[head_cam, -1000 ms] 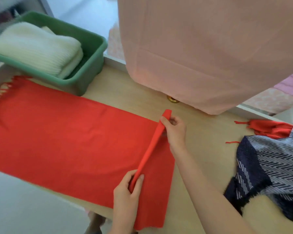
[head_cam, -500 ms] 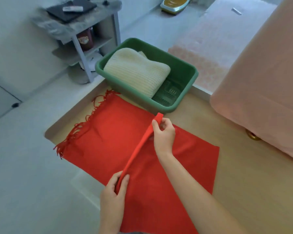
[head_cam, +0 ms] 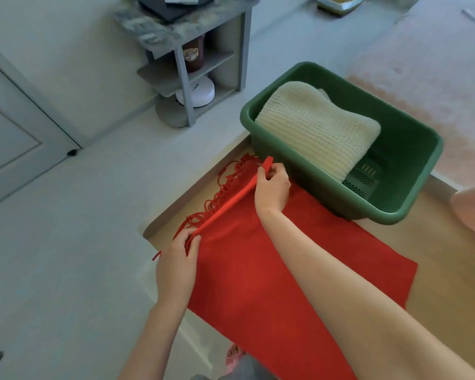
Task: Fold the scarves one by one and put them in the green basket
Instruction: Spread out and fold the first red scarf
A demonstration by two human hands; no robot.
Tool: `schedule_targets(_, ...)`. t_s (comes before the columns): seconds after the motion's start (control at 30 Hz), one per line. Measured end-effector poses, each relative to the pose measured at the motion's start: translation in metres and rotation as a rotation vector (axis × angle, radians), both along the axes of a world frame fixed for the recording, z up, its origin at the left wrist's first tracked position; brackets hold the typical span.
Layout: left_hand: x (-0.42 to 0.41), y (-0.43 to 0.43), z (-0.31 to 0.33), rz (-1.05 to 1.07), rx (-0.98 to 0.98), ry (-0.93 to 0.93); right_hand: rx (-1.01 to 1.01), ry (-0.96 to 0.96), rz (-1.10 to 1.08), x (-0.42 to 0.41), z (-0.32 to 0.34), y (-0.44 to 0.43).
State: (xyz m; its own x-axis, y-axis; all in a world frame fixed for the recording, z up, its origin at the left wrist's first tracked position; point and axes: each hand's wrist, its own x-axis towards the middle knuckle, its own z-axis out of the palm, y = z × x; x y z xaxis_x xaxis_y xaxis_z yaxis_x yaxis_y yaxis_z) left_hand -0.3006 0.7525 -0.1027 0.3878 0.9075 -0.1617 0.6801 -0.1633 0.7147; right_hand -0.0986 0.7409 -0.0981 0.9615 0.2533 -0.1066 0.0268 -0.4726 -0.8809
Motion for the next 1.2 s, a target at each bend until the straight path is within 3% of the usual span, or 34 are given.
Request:
schedule_targets(0.1, 0.001, 0.015, -0.027, 0.004, 0.051, 0.128, -0.049, 0.000, 0.139, 0.003, -0.021, 0.014)
schedule_targets(0.2, -0.003, 0.021, -0.048, -0.051, 0.238, 0.254, -0.136, 0.028, 0.379, -0.001, -0.045, 0.019)
schedule_targets(0.33, -0.003, 0.011, -0.057, -0.108, 0.448, 0.179, -0.250, -0.230, 0.717, -0.011, -0.061, 0.004)
schedule_targets(0.43, 0.008, -0.002, -0.064, -0.373, 0.457, 0.106, -0.289, -0.449, 0.709, -0.018, -0.058, -0.030)
schedule_targets(0.53, 0.012, -0.007, -0.083, -0.610, 0.424, 0.211, -0.502, -0.509, 0.750, -0.025, -0.067, -0.081)
schedule_targets(0.63, 0.013, -0.016, -0.094, -0.663, 0.462, 0.294, -0.775, -0.527, 0.771, -0.026, -0.084, -0.125)
schedule_targets(0.7, 0.015, -0.030, -0.093, -0.672, 0.480, 0.299, -0.846, -0.512, 0.769, -0.024, -0.088, -0.142)
schedule_targets(1.2, 0.060, -0.215, -0.087, -0.862, 0.421, 0.333, -0.980, -0.409, 0.711, 0.010, -0.073, -0.339)
